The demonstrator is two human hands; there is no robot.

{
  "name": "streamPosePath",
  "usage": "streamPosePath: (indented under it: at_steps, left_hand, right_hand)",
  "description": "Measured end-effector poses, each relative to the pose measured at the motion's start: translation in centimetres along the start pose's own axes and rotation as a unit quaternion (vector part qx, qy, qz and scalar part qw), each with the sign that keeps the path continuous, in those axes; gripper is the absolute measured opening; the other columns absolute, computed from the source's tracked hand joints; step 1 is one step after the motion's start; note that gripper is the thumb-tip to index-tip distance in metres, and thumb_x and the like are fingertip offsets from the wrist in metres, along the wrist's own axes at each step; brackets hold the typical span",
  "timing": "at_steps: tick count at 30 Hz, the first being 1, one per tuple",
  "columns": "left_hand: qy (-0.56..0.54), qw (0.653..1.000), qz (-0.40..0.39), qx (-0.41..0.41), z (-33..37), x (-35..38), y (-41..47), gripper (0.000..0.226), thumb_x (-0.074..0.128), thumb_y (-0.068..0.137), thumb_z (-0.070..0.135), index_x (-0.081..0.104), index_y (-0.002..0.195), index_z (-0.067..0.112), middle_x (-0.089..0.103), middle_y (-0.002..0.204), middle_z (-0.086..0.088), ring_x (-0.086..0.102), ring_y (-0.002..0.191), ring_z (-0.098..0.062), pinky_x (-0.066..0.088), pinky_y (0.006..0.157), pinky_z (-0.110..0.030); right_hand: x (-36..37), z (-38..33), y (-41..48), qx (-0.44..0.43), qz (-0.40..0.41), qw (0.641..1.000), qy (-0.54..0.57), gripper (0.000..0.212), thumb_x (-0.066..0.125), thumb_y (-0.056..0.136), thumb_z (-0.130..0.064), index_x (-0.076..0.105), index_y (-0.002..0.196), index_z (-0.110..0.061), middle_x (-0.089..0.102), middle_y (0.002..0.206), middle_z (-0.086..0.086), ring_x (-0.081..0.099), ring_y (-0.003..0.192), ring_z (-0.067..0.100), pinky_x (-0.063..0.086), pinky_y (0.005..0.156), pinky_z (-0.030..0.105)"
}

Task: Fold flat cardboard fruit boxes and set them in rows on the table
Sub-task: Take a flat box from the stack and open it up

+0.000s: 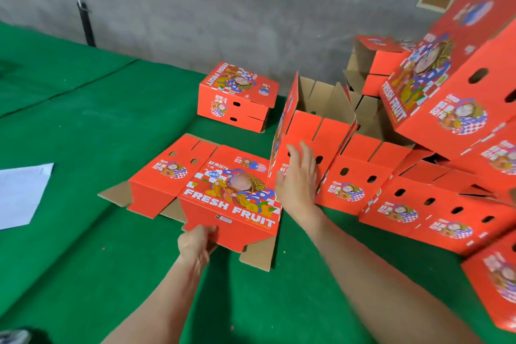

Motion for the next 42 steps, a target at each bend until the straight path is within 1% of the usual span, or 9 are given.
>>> streamPosePath:
  at_steps: [4,9,15,26,29,32,35,40,42]
  left_hand:
    - [-0.004,0.998,-0.014,0.066,0.8,0.2,-1.3,0.023,0.052,0.082,-0.017,0.051,0.074,0.005,0.058,0.073,-0.011,0.055,0.06,-0.023,0.056,0.054,-0.032]
    - [0.021,0.985,-0.036,0.17,2.4,0.8,-4.0,0.022,0.046,0.082,-0.012,0.052,0.091,0.007,0.061,0.079,-0.011,0.059,0.064,-0.025,0.052,0.042,-0.026]
    - [0.054,0.947,0.009,0.316,6.0,2.0,-8.2,0.028,0.055,0.08,0.004,0.059,0.107,0.008,0.067,0.105,-0.018,0.064,0.098,-0.037,0.052,0.086,-0.054]
    - [0.038,0.917,-0.06,0.392,11.3,4.5,-18.9,0.05,0.044,0.056,0.021,0.039,0.103,0.003,0.041,0.082,-0.011,0.048,0.073,-0.029,0.051,0.079,-0.061]
    - [0.04,0.922,-0.059,0.38,10.6,4.7,-20.4,0.038,0.045,0.059,0.024,0.034,0.094,0.012,0.038,0.08,-0.008,0.045,0.074,-0.023,0.05,0.079,-0.061]
    - [0.049,0.925,-0.068,0.37,9.3,5.4,-21.3,0.065,0.048,0.066,0.025,0.03,0.122,-0.001,0.047,0.118,-0.026,0.051,0.108,-0.038,0.042,0.096,-0.058]
    - [0.066,0.935,-0.065,0.344,7.7,6.5,-22.6,0.071,0.053,0.084,0.014,0.014,0.14,-0.007,0.026,0.142,-0.034,0.025,0.134,-0.042,0.025,0.11,-0.041]
    - [0.062,0.916,-0.139,0.372,3.9,10.1,-25.2,0.085,0.058,0.09,0.018,-0.003,0.148,0.004,0.014,0.151,-0.027,0.017,0.14,-0.038,0.023,0.113,-0.036]
    - [0.089,0.888,-0.201,0.403,1.9,10.9,-25.6,0.08,0.058,0.09,0.037,0.013,0.149,0.009,0.022,0.152,-0.02,0.021,0.141,-0.036,0.025,0.114,-0.048]
  right_hand:
    - [-3.8,-0.3,8.3,-0.004,0.027,0.989,-0.143,0.092,0.07,0.082,-0.017,0.01,0.152,-0.013,0.006,0.159,0.014,0.0,0.148,0.029,-0.009,0.116,0.041]
    - [-4.9,2.0,12.1,-0.036,-0.086,0.946,-0.311,0.063,0.065,0.083,-0.009,0.033,0.137,-0.01,0.042,0.133,0.018,0.035,0.129,0.035,0.012,0.116,0.051]
    - [-5.6,3.0,12.9,-0.033,-0.117,0.967,-0.224,0.06,0.053,0.084,0.005,0.031,0.137,-0.012,0.037,0.125,0.02,0.049,0.111,0.045,0.037,0.098,0.045]
    - [-6.9,1.5,12.1,-0.113,-0.158,0.944,-0.268,0.043,0.046,0.089,-0.001,0.047,0.128,-0.018,0.054,0.131,0.011,0.045,0.121,0.029,0.037,0.096,0.037]
    - [-9.9,-1.3,10.5,-0.049,-0.199,0.979,-0.005,0.052,0.057,0.094,-0.038,0.046,0.138,-0.012,0.046,0.143,0.009,0.042,0.131,0.026,0.034,0.109,0.041]
    - [-14.9,-3.9,6.2,-0.025,-0.458,0.853,0.249,0.094,0.057,0.063,-0.081,0.052,0.131,-0.017,0.058,0.133,0.0,0.057,0.12,0.015,0.047,0.098,0.034]
    - [-19.6,-5.3,1.9,-0.137,-0.569,0.807,0.08,0.102,0.072,0.059,-0.072,0.041,0.141,-0.02,0.053,0.137,-0.006,0.054,0.119,-0.001,0.045,0.09,0.014]
    - [-20.7,-3.8,-2.5,-0.203,-0.32,0.895,-0.237,0.014,0.062,0.087,-0.036,0.058,0.094,-0.024,0.064,0.1,0.001,0.057,0.098,0.024,0.045,0.073,0.033]
    - [-22.9,-1.5,-2.5,-0.161,-0.285,0.921,-0.21,0.028,0.061,0.09,-0.03,0.047,0.066,-0.026,0.054,0.072,-0.009,0.053,0.074,0.015,0.037,0.057,0.027]
Point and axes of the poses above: each hand's wrist, its own y-axis towards the middle knuckle, its own x-axis out of the palm, z = x × y, the point moved 2 cm from there along y, towards the middle knuckle
